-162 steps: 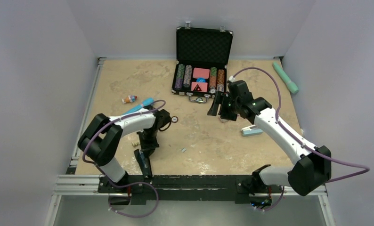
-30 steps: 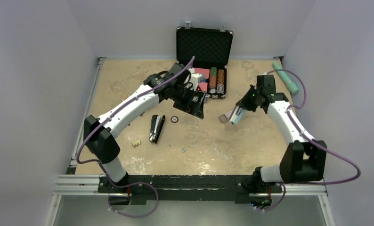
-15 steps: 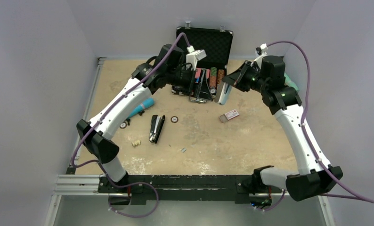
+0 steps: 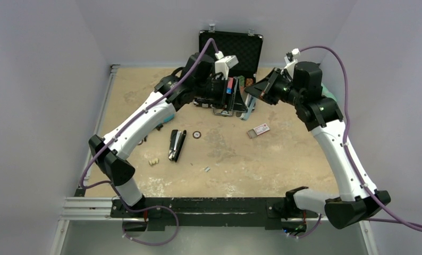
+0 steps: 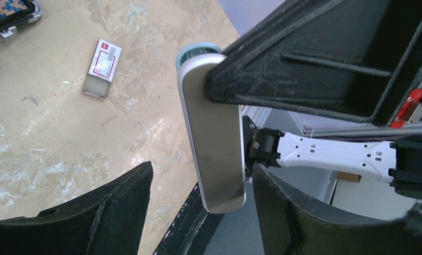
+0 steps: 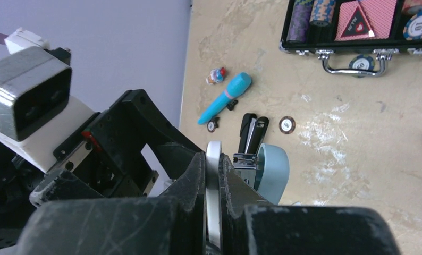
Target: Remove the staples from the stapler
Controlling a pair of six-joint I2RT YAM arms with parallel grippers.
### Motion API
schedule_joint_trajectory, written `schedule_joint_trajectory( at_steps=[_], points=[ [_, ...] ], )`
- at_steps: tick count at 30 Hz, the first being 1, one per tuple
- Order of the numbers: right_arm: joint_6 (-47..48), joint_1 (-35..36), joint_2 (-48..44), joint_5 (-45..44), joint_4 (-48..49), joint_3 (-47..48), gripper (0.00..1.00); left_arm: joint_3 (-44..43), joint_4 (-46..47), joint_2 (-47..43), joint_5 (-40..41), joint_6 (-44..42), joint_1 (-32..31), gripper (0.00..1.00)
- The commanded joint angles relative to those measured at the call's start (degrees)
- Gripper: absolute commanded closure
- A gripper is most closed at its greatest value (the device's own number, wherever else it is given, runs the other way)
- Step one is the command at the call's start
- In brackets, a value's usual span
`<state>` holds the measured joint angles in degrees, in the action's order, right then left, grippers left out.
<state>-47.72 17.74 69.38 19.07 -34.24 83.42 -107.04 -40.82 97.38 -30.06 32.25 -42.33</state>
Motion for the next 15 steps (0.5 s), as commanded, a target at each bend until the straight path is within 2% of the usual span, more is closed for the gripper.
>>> schedule_joint_trajectory(
  at_steps=[1,5,9,11,13,15],
  points=[
    [-3.6,0.6,-0.7,0.9,-1.2,3.4,1.00,-4.4,0.9,0.5,3.8,-0.7,-0.7,0.31],
    [-4.1,0.8,-0.7,0.4,-3.1,4.6,1.00,-5.5,1.1,0.8,4.5,-0.5,-1.0,0.34],
    [-4.9,1.0,-1.3,0.0,-3.0,3.9,1.00,-6.9,0.6,2.0,4.5,-0.1,-1.8,0.23],
    [-5.3,1.1,-1.2,0.0,-2.9,3.9,1.00,-7.4,0.3,2.6,4.6,-0.1,-2.3,0.20],
    [-5.4,1.1,-0.9,0.3,-2.9,4.6,1.00,-8.2,-0.2,3.2,4.7,-0.2,-2.7,0.20],
    [-5.4,1.1,-0.6,0.1,-3.3,5.5,1.00,-8.9,-0.8,3.5,5.2,-0.4,-3.1,0.26]
  ],
)
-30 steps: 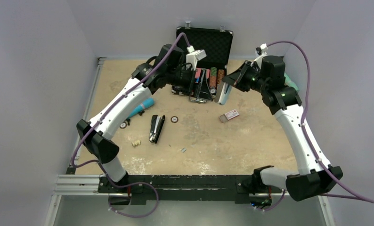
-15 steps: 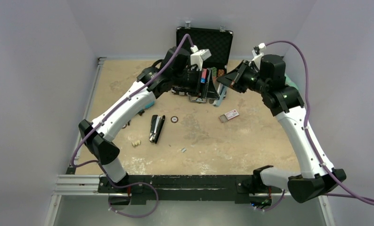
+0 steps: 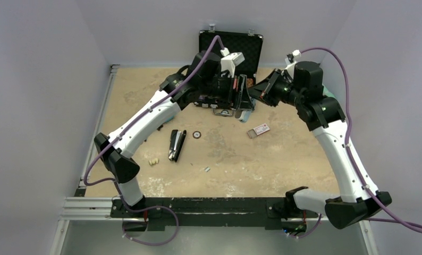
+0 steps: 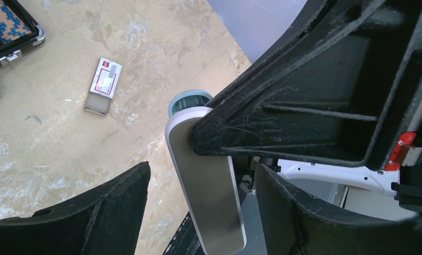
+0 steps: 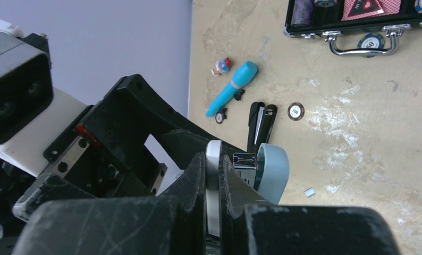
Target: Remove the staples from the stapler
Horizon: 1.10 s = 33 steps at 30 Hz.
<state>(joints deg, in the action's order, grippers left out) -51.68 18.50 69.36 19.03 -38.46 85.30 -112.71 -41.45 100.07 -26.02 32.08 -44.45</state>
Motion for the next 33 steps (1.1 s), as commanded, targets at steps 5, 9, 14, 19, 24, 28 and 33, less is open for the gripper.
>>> schedule_joint_trajectory(
  at_steps=[5,9,14,19,24,28,33],
  points=[
    [-1.4,0.3,-0.2,0.5,0.2,4.2,1.00,-3.7,-1.2,1.3,1.7,-1.0,-1.0,0.45],
    [-1.4,0.3,-0.3,1.2,0.5,3.9,1.00,-3.3,-1.8,1.3,1.3,-1.3,-1.1,0.80],
    [-0.3,0.4,-0.5,4.6,1.6,2.2,0.96,-3.0,-2.5,1.1,1.1,-1.7,-1.1,1.00],
    [2.3,-1.2,-0.9,3.2,0.2,1.4,0.18,-1.5,-3.7,-0.3,0.7,-1.8,-0.8,1.00],
    [8.3,-7.5,-2.7,4.3,-0.1,-0.8,0.18,2.6,-4.0,-3.3,-1.4,0.4,0.0,1.00],
    [14.8,-8.3,-4.4,7.6,2.7,-4.4,0.27,5.7,-3.4,-5.2,-4.9,3.7,1.1,1.00],
    [17.8,-8.3,-9.0,14.1,12.5,-14.4,0.43,9.5,-2.8,-8.4,-8.6,6.6,3.6,1.00]
  ],
)
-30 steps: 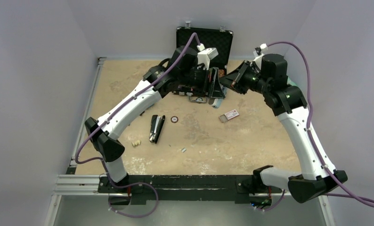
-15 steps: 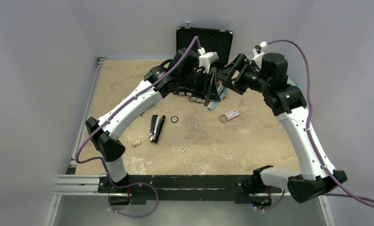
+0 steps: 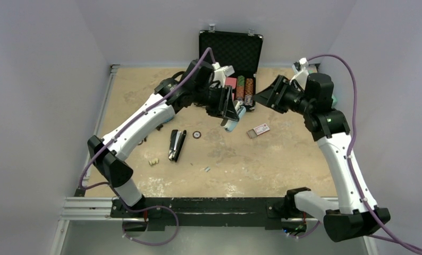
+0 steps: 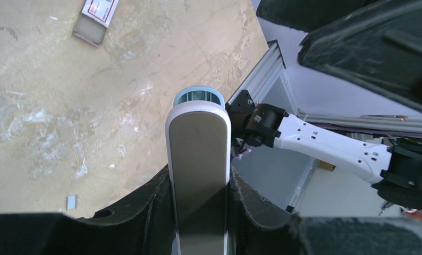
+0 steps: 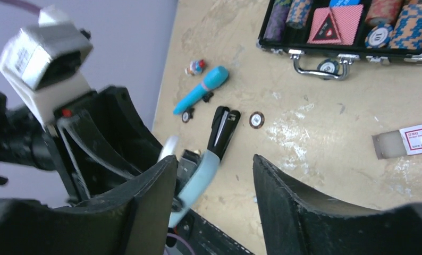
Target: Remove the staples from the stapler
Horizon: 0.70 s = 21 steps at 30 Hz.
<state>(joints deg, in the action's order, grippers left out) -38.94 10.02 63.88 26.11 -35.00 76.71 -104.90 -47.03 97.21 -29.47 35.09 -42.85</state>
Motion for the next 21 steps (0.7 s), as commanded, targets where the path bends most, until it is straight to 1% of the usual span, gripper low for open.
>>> schedule_joint_trajectory(
  at_steps=[1,2,7,11,12,17,21],
  points=[
    [4.6,0.1,-4.1,8.0,10.2,-8.1,0.48,2.1,2.6,-6.0,-5.9,3.7,2.3,1.00],
    [4.1,0.2,-4.4,8.9,11.3,-9.4,0.49,2.3,2.0,-6.4,-6.1,3.3,2.5,1.00],
    [-0.1,0.2,-3.3,14.4,15.2,-12.7,0.50,4.0,1.3,-7.9,-5.6,1.2,2.6,1.00],
    [-9.5,0.4,-5.4,19.8,27.6,-17.9,0.49,4.9,2.5,-8.1,-5.7,2.0,2.6,1.00],
    [-10.6,0.4,-5.5,20.5,29.3,-18.4,0.48,4.8,2.7,-8.2,-5.7,2.0,2.6,1.00],
    [-11.7,0.4,-4.4,21.3,29.1,-17.2,0.43,3.4,0.6,-8.4,-4.0,0.5,2.6,1.00],
    [-12.8,0.6,-3.7,21.2,27.6,-16.6,0.43,3.4,-0.4,-8.9,-2.8,-1.1,2.6,1.00]
  ],
)
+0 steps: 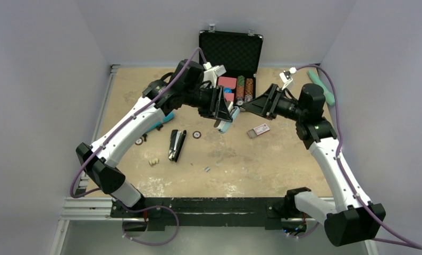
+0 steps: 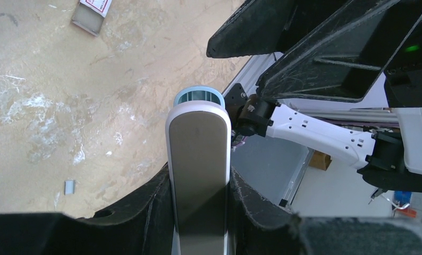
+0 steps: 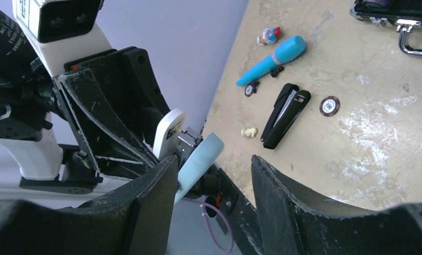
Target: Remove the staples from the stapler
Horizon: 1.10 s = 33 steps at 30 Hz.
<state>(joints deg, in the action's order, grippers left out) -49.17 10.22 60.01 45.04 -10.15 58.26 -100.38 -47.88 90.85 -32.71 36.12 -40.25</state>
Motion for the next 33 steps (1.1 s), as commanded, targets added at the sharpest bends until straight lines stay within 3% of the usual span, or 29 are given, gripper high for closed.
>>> schedule_joint_trajectory(
  at_steps=[1,9,22,33],
  points=[
    [-3.2,0.7,0.2,2.3,3.3,1.8,0.43,-1.2,0.2,-2.4,0.6,-2.5,0.0,1.00],
    [-5.7,5.4,2.0,-1.2,3.4,2.0,0.45,-1.4,0.0,-2.4,1.6,-3.1,-0.5,1.00],
    [-5.7,5.6,4.0,-3.4,0.6,1.7,0.56,-1.1,-0.5,-3.9,2.8,-4.4,-0.9,1.00],
    [-3.6,5.8,4.4,-5.3,-5.3,-0.1,0.82,-2.1,-1.3,-3.3,4.1,-5.8,-1.1,1.00]
  ],
)
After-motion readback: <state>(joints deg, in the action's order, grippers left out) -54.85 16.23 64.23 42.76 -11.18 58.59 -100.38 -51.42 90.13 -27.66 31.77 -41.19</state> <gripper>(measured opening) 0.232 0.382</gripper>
